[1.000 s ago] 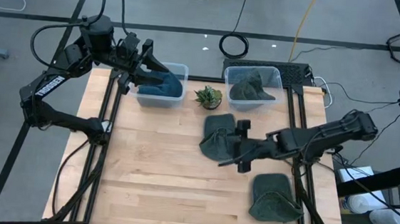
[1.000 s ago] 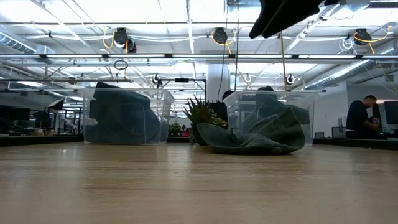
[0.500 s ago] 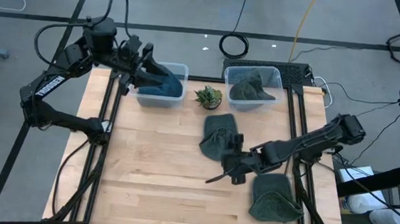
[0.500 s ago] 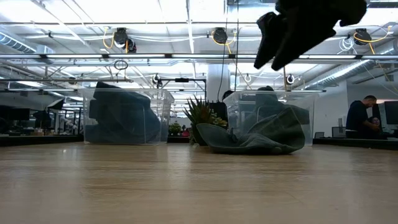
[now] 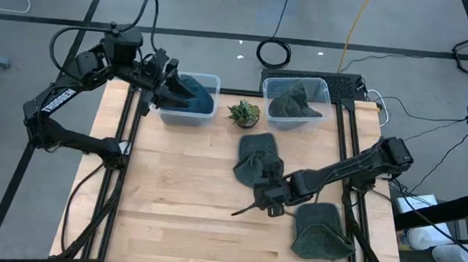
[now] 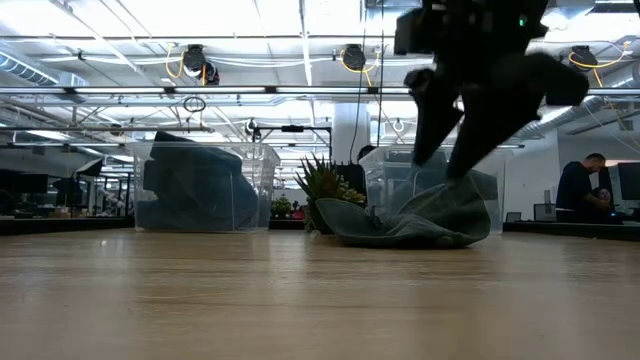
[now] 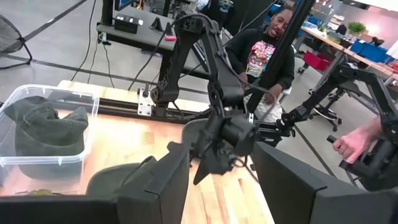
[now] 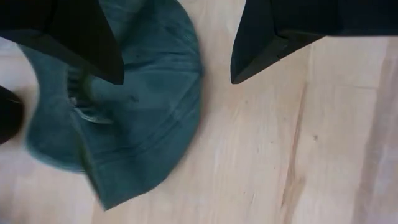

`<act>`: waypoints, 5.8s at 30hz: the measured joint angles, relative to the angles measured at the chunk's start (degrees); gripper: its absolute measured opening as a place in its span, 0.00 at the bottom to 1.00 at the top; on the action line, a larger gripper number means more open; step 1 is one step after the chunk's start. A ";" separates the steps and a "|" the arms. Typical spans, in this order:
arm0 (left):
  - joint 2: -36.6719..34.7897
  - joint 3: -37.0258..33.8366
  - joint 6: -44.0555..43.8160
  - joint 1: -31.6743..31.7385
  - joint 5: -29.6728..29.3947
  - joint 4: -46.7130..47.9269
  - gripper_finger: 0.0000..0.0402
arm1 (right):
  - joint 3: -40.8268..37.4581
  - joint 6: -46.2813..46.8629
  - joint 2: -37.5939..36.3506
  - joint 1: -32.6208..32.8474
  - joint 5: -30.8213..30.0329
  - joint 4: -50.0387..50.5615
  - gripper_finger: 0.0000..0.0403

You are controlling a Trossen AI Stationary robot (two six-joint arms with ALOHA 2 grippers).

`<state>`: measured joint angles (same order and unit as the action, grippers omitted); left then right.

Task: Pick & Place hat
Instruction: Put the top green cap into the right transparent bin

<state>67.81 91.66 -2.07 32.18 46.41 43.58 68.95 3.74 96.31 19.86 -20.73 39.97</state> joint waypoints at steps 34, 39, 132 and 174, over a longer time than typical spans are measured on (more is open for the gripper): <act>0.00 0.00 0.07 0.00 0.00 -0.08 0.46 | -5.94 8.20 11.36 -0.98 -10.80 -8.31 0.32; 0.00 0.00 -0.38 -0.02 0.02 0.62 0.46 | -6.03 7.53 10.45 -0.94 -8.31 -9.41 0.06; -67.54 -76.12 -19.93 -0.07 -53.86 -24.46 0.46 | 54.53 19.77 -8.06 -38.16 -28.70 25.30 0.00; -67.47 -91.06 -20.76 -0.09 -42.38 -45.54 0.46 | 54.16 46.96 -0.61 -39.01 -25.44 39.66 0.00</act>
<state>0.34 0.60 -22.82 32.10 4.03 -1.96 123.11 50.70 95.70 -19.16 -46.17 79.63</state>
